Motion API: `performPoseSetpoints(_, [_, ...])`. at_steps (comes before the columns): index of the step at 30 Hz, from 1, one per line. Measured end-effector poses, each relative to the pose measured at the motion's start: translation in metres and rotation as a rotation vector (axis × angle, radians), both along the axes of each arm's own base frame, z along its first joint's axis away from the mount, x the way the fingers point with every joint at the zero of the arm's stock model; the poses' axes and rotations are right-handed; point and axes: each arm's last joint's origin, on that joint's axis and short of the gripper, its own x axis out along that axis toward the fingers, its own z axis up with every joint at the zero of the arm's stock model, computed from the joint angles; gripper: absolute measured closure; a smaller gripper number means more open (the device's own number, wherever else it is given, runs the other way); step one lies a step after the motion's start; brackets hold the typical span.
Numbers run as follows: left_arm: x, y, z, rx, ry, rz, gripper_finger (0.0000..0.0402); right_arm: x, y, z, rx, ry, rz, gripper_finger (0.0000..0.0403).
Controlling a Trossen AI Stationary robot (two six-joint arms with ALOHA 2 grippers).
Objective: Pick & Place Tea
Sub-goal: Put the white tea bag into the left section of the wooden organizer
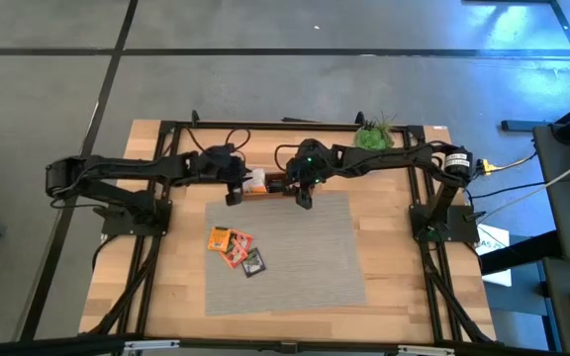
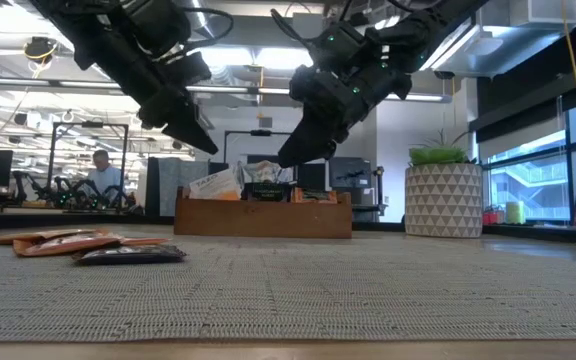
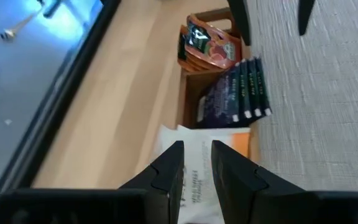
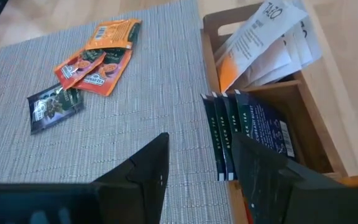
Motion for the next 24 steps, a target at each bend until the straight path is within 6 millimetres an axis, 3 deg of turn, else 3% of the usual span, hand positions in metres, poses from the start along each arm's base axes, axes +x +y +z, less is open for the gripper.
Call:
performPoseSetpoints(10, [0.000,0.004,0.001,-0.087,-0.054,0.080,0.0314,0.000,0.000,0.000,-0.001,-0.002,0.000,0.0226])
performPoseSetpoints(21, [-0.006,0.018,0.002,-0.478,-0.205,0.292,0.0258,-0.001,-0.006,0.000,-0.009,-0.008,-0.011,0.0226])
performPoseSetpoints(24, [-0.006,0.020,0.003,-0.494,-0.212,0.282,0.0256,-0.001,-0.008,0.000,-0.010,-0.008,-0.015,0.0226])
